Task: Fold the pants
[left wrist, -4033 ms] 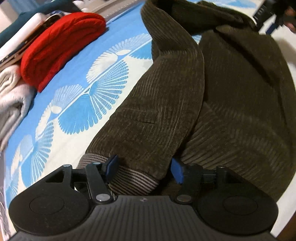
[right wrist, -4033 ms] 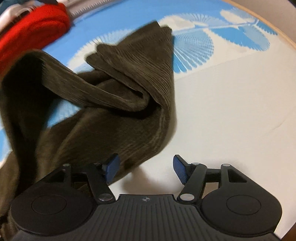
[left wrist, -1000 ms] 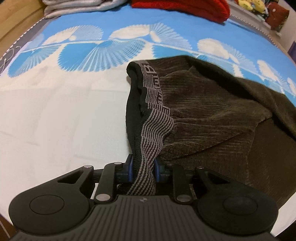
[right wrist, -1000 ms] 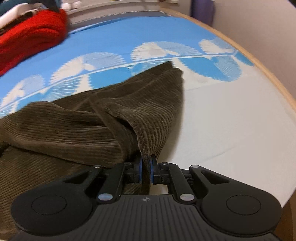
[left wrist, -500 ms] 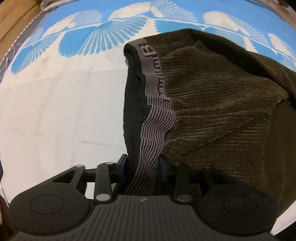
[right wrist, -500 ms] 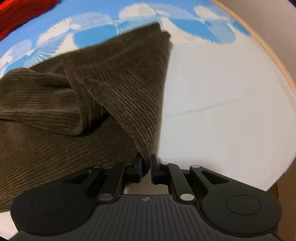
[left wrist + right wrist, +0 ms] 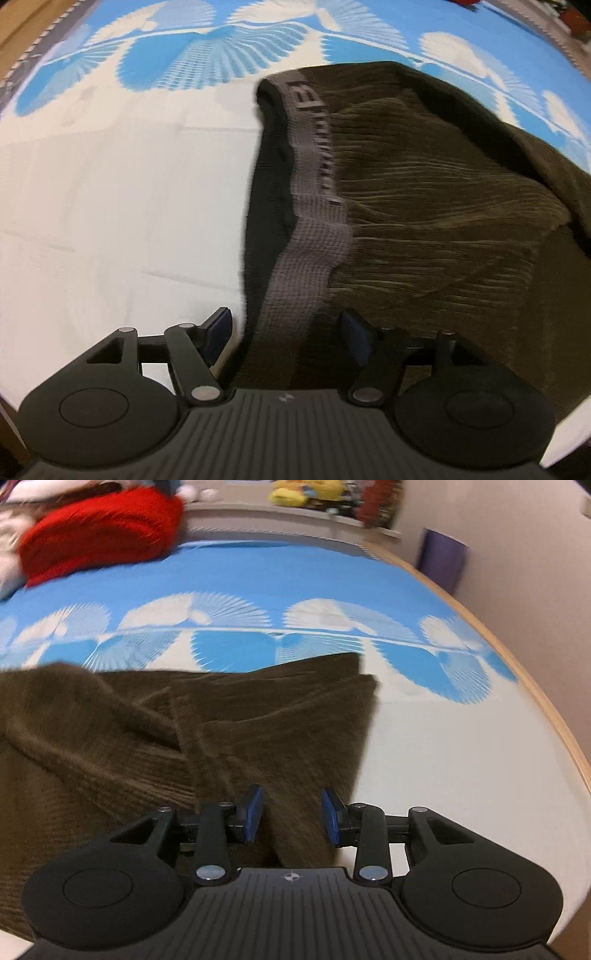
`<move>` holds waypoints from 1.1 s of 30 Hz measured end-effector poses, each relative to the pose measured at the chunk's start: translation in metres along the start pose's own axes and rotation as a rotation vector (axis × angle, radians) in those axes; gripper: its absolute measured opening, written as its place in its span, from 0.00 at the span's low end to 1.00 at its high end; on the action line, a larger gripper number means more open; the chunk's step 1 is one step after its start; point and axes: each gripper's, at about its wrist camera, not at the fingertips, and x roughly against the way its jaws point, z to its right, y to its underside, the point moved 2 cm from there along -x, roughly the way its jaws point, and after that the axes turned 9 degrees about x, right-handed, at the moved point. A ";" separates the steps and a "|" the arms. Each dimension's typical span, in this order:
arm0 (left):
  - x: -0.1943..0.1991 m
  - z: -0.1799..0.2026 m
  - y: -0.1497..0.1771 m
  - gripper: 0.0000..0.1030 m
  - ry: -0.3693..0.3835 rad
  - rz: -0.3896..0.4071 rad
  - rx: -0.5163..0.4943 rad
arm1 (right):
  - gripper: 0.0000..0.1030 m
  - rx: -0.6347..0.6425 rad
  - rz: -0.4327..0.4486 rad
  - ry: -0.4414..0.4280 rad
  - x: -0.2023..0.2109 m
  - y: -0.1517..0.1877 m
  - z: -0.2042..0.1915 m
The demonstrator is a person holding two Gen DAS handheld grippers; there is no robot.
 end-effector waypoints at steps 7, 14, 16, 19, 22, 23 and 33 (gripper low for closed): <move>-0.005 0.000 0.002 0.69 -0.030 0.029 -0.033 | 0.41 0.104 -0.045 0.001 -0.030 -0.006 -0.025; -0.011 0.004 0.002 0.65 -0.020 -0.016 -0.030 | 0.16 0.105 -0.064 -0.046 -0.034 0.000 -0.024; -0.012 0.007 0.004 0.58 -0.043 -0.011 -0.056 | 0.08 0.095 -0.069 -0.066 -0.033 0.002 -0.023; -0.011 0.006 0.006 0.41 -0.069 0.003 -0.074 | 0.07 -0.064 -0.032 -0.043 -0.023 0.001 0.000; -0.006 0.002 0.007 0.36 -0.052 0.013 -0.060 | 0.06 -0.362 0.006 0.144 -0.001 0.012 0.053; -0.005 0.001 0.007 0.36 -0.050 0.016 -0.063 | 0.06 -0.498 -0.018 0.227 0.005 0.026 0.076; -0.006 -0.006 0.002 0.46 -0.017 -0.014 0.002 | 0.04 -1.030 -0.186 0.148 0.005 0.122 0.143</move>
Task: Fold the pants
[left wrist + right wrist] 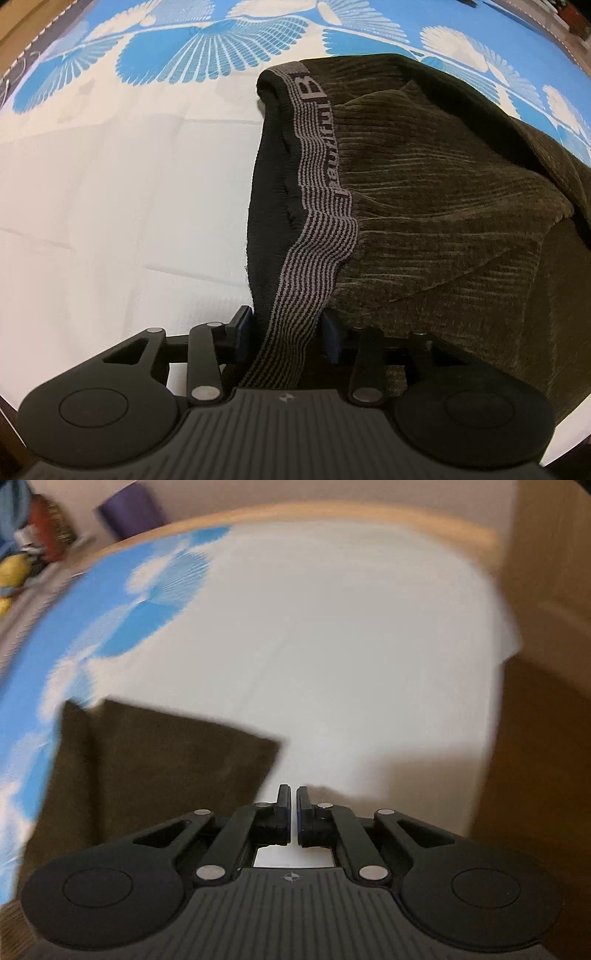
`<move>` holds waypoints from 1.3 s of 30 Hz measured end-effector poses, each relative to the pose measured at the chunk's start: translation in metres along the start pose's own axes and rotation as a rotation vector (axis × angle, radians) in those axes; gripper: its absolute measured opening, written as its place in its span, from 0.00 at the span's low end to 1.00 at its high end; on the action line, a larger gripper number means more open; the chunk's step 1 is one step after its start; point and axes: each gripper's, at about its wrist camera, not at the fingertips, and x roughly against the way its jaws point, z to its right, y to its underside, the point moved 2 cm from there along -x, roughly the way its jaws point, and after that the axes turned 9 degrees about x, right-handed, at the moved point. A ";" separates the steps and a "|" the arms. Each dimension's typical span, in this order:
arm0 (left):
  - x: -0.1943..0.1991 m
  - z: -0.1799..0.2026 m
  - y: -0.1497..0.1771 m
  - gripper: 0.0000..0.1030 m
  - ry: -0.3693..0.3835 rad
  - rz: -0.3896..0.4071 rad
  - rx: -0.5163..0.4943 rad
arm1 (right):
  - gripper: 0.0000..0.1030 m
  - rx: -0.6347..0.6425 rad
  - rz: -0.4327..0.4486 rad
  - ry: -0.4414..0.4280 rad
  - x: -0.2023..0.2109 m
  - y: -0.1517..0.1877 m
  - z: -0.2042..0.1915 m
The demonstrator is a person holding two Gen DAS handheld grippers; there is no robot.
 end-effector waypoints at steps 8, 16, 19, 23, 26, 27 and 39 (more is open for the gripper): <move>-0.006 0.003 -0.003 0.54 -0.003 -0.013 0.001 | 0.37 -0.032 -0.065 -0.123 -0.025 0.006 -0.017; -0.011 0.006 -0.001 0.47 -0.024 -0.014 -0.054 | 0.11 0.022 -0.017 -0.049 -0.033 -0.001 -0.031; -0.010 0.009 -0.001 0.36 -0.035 -0.007 -0.071 | 0.09 0.032 0.037 -0.053 -0.019 -0.008 -0.034; 0.002 0.007 -0.004 0.26 0.003 0.021 -0.031 | 0.08 0.057 0.160 -0.028 0.016 -0.017 -0.034; 0.019 0.008 -0.004 0.24 0.063 0.064 -0.026 | 0.08 0.039 0.203 0.105 0.038 -0.018 -0.020; 0.024 0.010 -0.002 0.23 0.078 0.081 -0.035 | 0.08 0.024 0.202 0.140 0.043 -0.017 -0.013; 0.041 -0.011 0.015 0.29 0.005 0.046 -0.093 | 0.15 0.175 -0.137 0.235 0.024 0.011 0.018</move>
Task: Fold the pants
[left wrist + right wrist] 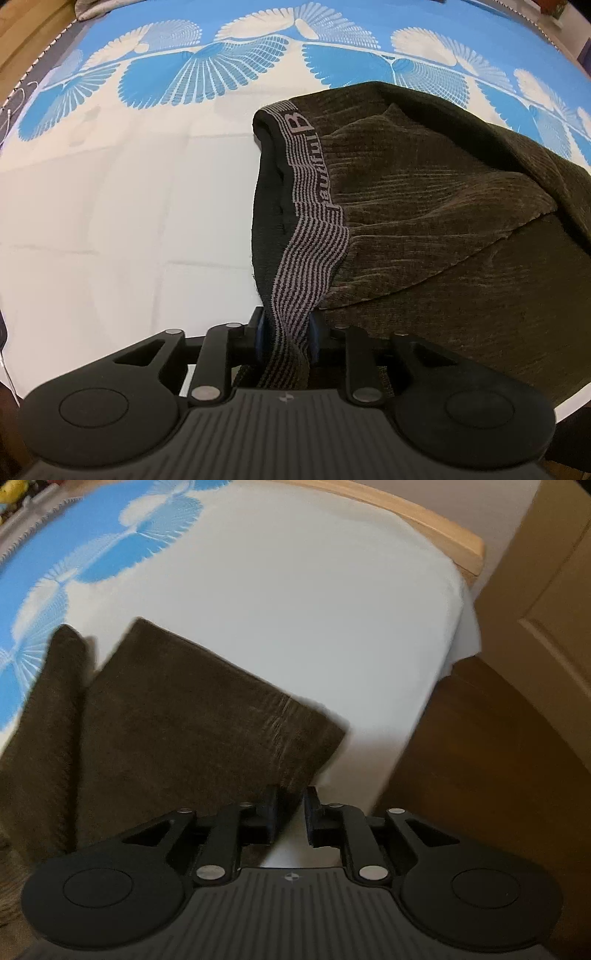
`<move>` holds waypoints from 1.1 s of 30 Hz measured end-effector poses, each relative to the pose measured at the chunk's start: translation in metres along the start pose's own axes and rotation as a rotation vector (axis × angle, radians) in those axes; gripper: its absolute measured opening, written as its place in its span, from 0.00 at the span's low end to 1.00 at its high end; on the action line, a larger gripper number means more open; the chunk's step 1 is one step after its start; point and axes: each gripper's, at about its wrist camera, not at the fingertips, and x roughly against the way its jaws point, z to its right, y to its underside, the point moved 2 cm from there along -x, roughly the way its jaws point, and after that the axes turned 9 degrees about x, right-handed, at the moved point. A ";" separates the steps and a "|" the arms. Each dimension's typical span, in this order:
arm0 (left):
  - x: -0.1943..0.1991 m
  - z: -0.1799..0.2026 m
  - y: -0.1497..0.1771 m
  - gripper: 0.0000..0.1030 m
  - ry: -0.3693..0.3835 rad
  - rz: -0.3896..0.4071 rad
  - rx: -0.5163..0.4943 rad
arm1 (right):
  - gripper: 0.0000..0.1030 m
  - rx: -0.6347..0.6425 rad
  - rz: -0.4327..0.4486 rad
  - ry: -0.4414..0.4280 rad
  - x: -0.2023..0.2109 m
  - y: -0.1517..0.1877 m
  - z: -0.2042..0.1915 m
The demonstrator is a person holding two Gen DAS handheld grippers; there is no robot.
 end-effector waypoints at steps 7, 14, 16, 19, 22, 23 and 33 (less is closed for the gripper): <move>0.018 0.008 -0.009 0.36 -0.019 0.105 0.061 | 0.33 0.000 0.274 -0.034 0.046 -0.017 -0.009; 0.021 0.034 -0.021 0.41 -0.027 0.140 0.061 | 0.46 0.356 0.312 -0.307 0.052 -0.005 -0.087; 0.021 0.039 -0.022 0.45 -0.023 0.146 0.060 | 0.46 0.433 0.262 -0.351 0.047 0.001 -0.106; 0.019 0.045 -0.025 0.47 -0.018 0.147 0.053 | 0.47 0.530 0.230 -0.380 0.045 0.011 -0.129; 0.018 0.051 -0.028 0.49 -0.022 0.150 0.052 | 0.50 0.615 0.218 -0.389 0.041 0.017 -0.148; 0.016 0.052 -0.029 0.49 -0.023 0.148 0.052 | 0.52 0.643 0.217 -0.391 0.043 0.024 -0.155; 0.015 0.060 -0.037 0.63 -0.041 0.175 0.055 | 0.53 0.834 0.199 -0.385 0.035 0.045 -0.199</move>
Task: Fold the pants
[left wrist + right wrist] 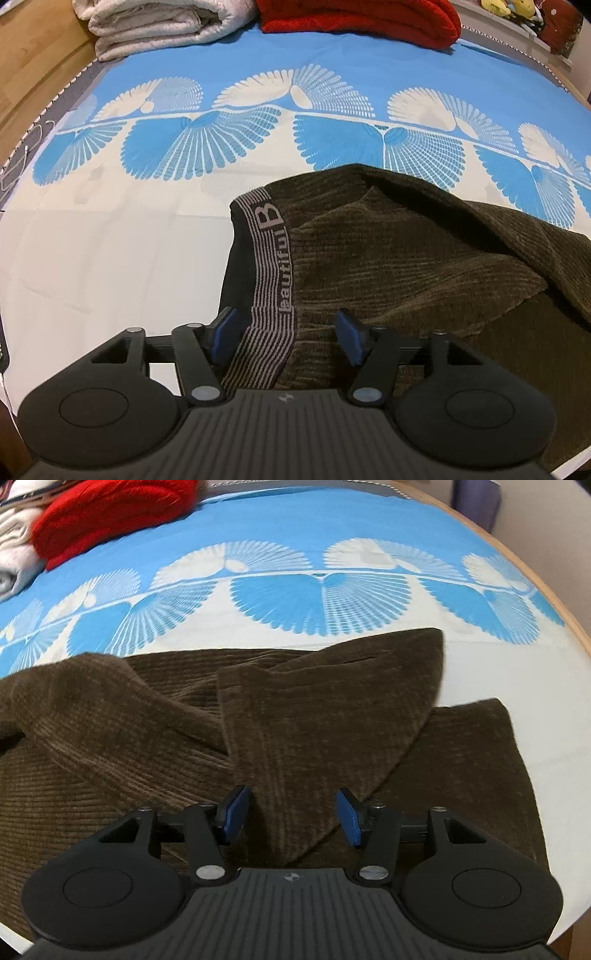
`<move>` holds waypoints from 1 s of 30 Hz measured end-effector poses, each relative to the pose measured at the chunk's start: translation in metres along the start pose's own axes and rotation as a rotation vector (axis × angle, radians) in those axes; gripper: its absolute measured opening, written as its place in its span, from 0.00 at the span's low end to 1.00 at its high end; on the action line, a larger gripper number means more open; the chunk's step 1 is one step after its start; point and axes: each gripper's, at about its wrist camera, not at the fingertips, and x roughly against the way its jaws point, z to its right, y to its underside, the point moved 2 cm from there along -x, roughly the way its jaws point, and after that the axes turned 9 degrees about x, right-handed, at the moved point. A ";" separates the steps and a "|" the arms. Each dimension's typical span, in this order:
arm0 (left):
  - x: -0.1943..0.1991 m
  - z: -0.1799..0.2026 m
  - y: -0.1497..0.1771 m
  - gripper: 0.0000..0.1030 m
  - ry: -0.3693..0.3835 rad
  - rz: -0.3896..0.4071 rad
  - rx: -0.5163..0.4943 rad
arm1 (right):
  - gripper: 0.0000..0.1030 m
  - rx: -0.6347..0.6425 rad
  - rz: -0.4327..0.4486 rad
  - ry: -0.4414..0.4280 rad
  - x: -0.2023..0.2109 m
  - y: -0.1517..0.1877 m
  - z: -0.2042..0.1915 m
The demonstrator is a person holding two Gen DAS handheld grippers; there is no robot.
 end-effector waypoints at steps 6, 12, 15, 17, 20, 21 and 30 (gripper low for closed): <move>-0.004 0.007 0.002 0.66 -0.028 0.002 -0.032 | 0.60 0.070 -0.066 -0.003 -0.020 -0.007 -0.020; -0.007 0.011 0.003 0.66 -0.049 0.008 -0.068 | 0.63 0.154 -0.120 0.056 -0.036 -0.011 -0.038; -0.007 0.008 0.000 0.66 -0.038 0.003 -0.034 | 0.62 0.174 -0.123 0.088 -0.038 -0.016 -0.041; -0.007 0.006 -0.002 0.66 -0.026 -0.004 -0.019 | 0.58 0.166 -0.125 0.111 -0.038 -0.019 -0.039; -0.006 0.008 -0.002 0.66 -0.028 -0.001 -0.037 | 0.33 0.111 -0.121 0.133 -0.037 -0.024 -0.031; -0.006 0.009 -0.001 0.66 -0.032 0.001 -0.046 | 0.27 0.086 -0.116 0.130 -0.035 -0.026 -0.027; -0.005 0.008 -0.003 0.66 -0.023 0.010 -0.036 | 0.08 -0.138 0.028 0.150 -0.006 -0.035 0.005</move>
